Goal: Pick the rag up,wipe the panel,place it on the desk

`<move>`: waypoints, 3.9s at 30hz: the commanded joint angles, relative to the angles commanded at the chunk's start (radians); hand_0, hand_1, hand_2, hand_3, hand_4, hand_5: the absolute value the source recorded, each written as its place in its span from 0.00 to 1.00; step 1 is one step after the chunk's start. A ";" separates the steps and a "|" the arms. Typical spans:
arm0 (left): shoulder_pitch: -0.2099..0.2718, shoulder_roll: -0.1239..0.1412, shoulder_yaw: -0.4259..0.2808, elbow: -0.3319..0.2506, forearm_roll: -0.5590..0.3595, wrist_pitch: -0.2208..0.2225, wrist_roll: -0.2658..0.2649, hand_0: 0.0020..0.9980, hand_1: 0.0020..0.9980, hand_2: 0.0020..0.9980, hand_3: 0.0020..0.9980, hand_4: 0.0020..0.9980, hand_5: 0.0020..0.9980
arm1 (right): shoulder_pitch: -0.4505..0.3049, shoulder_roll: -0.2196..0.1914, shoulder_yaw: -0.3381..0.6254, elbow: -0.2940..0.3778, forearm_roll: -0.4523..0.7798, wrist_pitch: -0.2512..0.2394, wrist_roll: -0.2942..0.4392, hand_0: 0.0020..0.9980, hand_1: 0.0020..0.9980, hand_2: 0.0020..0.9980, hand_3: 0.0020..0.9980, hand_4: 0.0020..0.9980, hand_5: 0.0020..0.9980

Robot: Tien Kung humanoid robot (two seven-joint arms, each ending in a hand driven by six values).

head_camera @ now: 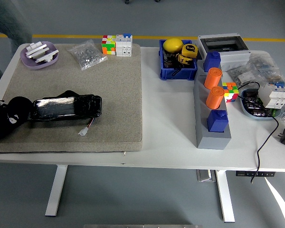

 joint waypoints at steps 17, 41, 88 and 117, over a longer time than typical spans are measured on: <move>0.008 -0.005 0.011 -0.014 0.004 0.043 -0.017 0.27 0.48 0.81 0.59 0.00 0.00 | 0.004 0.000 0.030 0.000 -0.015 -0.015 0.017 0.77 0.66 0.69 0.59 1.00 0.50; 0.088 0.004 0.001 -0.270 0.113 0.059 0.080 0.26 0.25 0.78 0.49 0.00 0.00 | 0.002 0.006 0.074 0.000 -0.034 -0.027 0.027 0.77 0.65 0.68 0.58 1.00 0.49; 0.035 -0.068 0.315 -0.376 0.113 0.046 0.115 0.25 0.24 0.75 0.49 0.00 0.00 | 0.009 -0.003 0.085 0.000 -0.057 -0.015 0.037 0.77 0.65 0.68 0.58 1.00 0.49; -0.035 -0.120 0.488 -0.400 0.122 0.041 0.141 0.25 0.24 0.74 0.49 0.00 0.00 | 0.012 -0.001 0.093 0.000 -0.063 0.006 0.025 0.76 0.65 0.68 0.59 1.00 0.49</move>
